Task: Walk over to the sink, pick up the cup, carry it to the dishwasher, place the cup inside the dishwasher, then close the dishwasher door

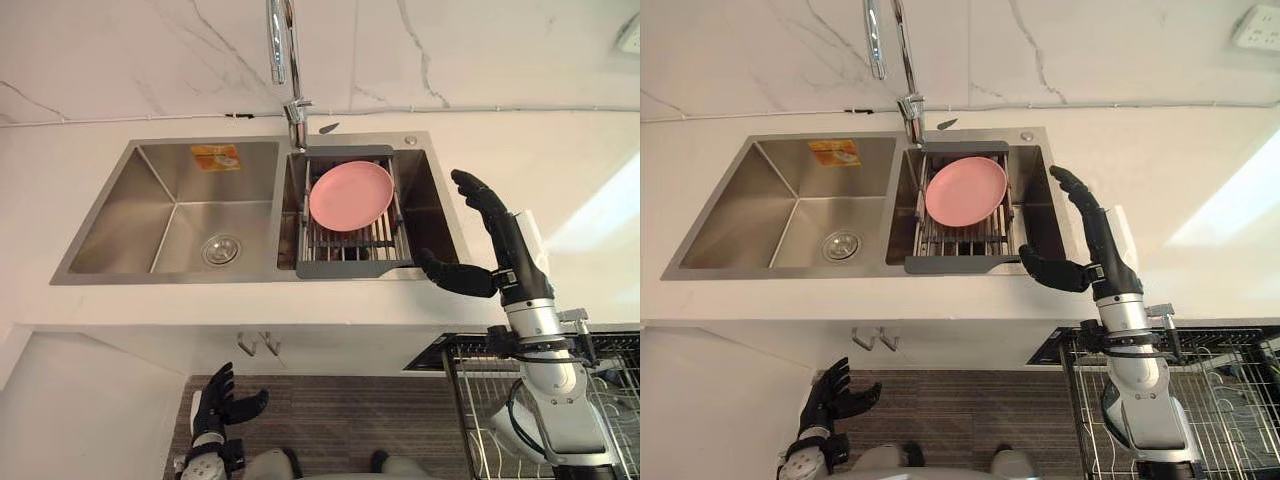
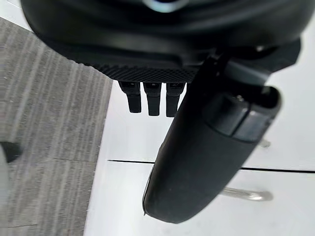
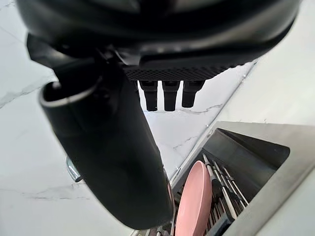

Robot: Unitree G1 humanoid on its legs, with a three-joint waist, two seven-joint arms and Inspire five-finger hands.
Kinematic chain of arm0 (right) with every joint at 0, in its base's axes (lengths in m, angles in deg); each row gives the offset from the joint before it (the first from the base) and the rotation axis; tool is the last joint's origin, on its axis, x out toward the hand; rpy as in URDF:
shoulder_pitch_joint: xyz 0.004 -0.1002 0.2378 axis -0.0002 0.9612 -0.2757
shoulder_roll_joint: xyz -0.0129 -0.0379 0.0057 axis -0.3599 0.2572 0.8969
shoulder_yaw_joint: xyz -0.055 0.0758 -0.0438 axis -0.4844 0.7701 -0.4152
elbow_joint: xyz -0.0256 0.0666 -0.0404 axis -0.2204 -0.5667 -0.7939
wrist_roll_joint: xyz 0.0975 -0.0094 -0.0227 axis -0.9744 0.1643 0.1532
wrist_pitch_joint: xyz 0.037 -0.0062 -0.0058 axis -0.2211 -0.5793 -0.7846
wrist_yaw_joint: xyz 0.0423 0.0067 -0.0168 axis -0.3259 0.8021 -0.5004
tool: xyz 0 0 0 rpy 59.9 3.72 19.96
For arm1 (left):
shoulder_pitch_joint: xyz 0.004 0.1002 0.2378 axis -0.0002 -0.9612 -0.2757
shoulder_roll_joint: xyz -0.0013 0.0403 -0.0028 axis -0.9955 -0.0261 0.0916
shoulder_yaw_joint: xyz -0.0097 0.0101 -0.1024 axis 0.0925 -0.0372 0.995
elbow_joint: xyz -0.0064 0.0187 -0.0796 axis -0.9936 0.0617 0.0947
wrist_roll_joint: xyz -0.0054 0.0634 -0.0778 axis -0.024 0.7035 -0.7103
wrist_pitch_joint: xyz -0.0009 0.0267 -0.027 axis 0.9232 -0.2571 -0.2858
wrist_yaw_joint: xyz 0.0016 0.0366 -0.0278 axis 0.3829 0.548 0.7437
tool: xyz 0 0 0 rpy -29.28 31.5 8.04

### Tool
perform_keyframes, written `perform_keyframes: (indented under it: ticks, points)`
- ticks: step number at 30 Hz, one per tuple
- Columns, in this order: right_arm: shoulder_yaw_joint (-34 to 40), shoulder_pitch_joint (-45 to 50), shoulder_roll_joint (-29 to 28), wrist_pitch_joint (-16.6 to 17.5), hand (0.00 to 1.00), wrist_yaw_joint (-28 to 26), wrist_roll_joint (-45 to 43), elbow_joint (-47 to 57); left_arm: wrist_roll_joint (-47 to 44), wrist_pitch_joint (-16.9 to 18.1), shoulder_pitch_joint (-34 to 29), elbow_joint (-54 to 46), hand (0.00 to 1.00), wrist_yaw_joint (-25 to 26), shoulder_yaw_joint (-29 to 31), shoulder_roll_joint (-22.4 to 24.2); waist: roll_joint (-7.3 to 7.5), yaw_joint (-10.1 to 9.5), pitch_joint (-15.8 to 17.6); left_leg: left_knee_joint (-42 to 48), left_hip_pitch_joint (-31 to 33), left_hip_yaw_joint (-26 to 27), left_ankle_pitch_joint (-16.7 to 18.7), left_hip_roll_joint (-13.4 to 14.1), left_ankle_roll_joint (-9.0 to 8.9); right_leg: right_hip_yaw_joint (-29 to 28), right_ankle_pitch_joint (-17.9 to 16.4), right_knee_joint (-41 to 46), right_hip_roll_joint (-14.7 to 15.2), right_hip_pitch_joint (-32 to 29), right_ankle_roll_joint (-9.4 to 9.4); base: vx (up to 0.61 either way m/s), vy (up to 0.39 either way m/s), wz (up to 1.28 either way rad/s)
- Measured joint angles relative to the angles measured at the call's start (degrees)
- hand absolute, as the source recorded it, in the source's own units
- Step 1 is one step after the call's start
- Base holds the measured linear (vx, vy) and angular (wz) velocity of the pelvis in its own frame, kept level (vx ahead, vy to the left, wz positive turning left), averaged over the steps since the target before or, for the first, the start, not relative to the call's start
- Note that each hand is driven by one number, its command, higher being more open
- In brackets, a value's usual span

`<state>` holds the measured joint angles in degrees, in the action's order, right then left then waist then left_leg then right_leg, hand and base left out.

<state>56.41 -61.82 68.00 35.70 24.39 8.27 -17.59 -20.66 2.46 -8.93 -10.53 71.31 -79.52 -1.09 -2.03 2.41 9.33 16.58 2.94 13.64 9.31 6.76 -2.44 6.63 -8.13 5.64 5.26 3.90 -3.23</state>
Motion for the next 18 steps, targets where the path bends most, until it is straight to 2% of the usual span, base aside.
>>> perform_keyframes:
  ticks: [2, 3, 8, 10, 15, 18]
  points:
    - [-0.8, 0.0, 0.0, 0.0, 0.9, -0.1, 0.0, -0.6, 0.0, -0.1, -0.4, 0.1, 0.9, -0.1, -0.3, 0.0, -0.01, 0.08, 0.0, -3.0, -1.6, 0.0, -0.5, -0.2, -0.63, -0.5, 0.2, -0.3, -0.2, 0.0, 0.19, 0.02, 0.006, -0.12]
    - [-4.4, 0.1, -0.7, 0.0, 0.9, -1.4, 0.0, -5.0, 0.1, -0.3, -0.1, 2.4, 0.9, -0.2, -2.5, -2.3, 2.93, -0.08, -1.4, -13.4, -2.6, 0.1, -6.9, -1.8, 0.89, -2.5, 4.2, -0.9, -0.8, -4.2, 0.44, 0.01, 0.001, -0.07]
    - [-4.4, 0.1, -1.0, 0.0, 0.9, -1.4, 0.0, -5.0, 0.1, -0.3, -0.1, 2.4, 0.9, -0.1, -2.5, -2.3, 2.93, 0.04, -1.4, -13.5, -2.8, 0.3, -6.9, -1.8, 0.89, -2.6, 4.2, -0.9, -0.8, -4.3, 0.44, 0.0, 0.0, -0.01]
    - [-3.8, 0.1, -2.9, 0.0, 0.9, -1.4, 0.0, -5.0, 0.1, -0.3, -0.1, 2.6, 0.9, -0.2, -2.5, -2.3, 2.92, 0.04, -1.4, -13.6, -2.8, 0.8, -6.9, -1.7, 0.88, -3.1, 4.1, -0.4, -0.6, -4.8, 0.39, 0.0, 0.0, -0.13]
    - [2.7, 0.4, -8.4, -2.0, 0.9, 1.1, 1.4, -5.2, 0.1, -1.1, 1.7, 6.9, 0.9, -0.3, -2.5, -2.1, 2.98, 1.17, -1.4, -13.3, -3.4, 1.0, -6.9, -2.7, 0.85, -3.4, 1.5, 4.9, 1.0, -6.4, -0.5, -0.02, 0.016, 0.0]
    - [8.6, 0.4, -9.8, -2.9, 0.9, 4.6, 2.0, -5.2, 0.0, -1.6, 2.0, 8.9, 0.9, -0.3, -2.2, -2.1, 3.07, 1.43, -1.3, -12.7, -3.5, 0.9, -5.9, -3.8, 1.74, -3.4, -0.8, 8.8, 2.5, -7.3, -1.19, -0.04, 0.03, 0.08]
